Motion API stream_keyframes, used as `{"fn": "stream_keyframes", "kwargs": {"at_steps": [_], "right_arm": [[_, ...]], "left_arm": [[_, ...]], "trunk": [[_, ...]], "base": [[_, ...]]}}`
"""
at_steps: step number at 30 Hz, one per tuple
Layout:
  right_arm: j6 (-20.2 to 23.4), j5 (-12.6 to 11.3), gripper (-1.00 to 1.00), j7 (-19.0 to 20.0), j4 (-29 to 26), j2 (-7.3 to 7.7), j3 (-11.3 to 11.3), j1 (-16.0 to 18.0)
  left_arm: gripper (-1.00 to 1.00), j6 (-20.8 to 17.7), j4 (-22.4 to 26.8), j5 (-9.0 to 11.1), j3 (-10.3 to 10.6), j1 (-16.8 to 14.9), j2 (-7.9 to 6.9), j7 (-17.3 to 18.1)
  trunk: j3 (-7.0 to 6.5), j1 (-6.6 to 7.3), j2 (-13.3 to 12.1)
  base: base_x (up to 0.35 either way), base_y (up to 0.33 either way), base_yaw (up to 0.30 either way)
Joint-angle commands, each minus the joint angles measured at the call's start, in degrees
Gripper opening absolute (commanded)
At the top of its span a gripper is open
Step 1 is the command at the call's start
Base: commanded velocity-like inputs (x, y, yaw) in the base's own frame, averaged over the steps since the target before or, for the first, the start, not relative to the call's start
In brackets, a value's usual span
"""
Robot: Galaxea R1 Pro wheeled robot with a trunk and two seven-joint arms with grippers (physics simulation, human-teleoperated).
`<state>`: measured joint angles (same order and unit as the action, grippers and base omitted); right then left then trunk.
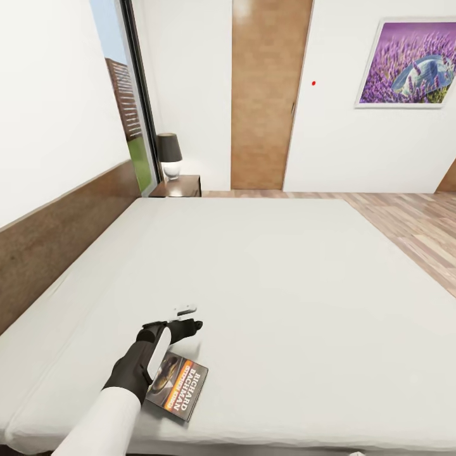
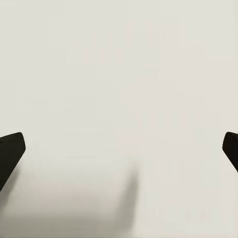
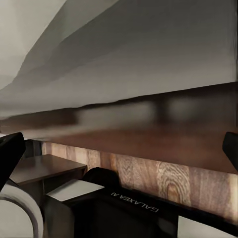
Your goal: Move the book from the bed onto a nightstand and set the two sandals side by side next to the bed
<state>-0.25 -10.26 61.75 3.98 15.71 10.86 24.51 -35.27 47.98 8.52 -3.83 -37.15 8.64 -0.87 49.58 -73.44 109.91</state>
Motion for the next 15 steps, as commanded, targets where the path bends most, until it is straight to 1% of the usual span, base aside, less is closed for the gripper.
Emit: {"fn": "stream_keyframes", "kwargs": {"at_steps": [1, 14, 15], "right_arm": [[-0.02, -0.28, 1.0, 0.22, 0.24, 0.02, 0.04, 0.09], [-0.02, -0.28, 1.0, 0.22, 0.24, 0.02, 0.04, 0.09], [-0.02, -0.28, 1.0, 0.22, 0.24, 0.02, 0.04, 0.09]], "left_arm": [[1.0, -0.32, 0.06, 0.46, -0.21, -0.03, 0.06, -0.09], [1.0, -0.32, 0.07, 0.5, -0.21, -0.03, 0.06, -0.09], [1.0, -0.32, 0.07, 0.51, -0.21, -0.03, 0.06, -0.09]], "trunk": [[0.05, 0.0, 0.04], [0.05, 0.0, 0.04], [0.23, -0.22, 0.44]], "base": [[0.0, 0.0, 0.0], [0.0, 0.0, 0.0], [0.0, 0.0, 0.0]]}}
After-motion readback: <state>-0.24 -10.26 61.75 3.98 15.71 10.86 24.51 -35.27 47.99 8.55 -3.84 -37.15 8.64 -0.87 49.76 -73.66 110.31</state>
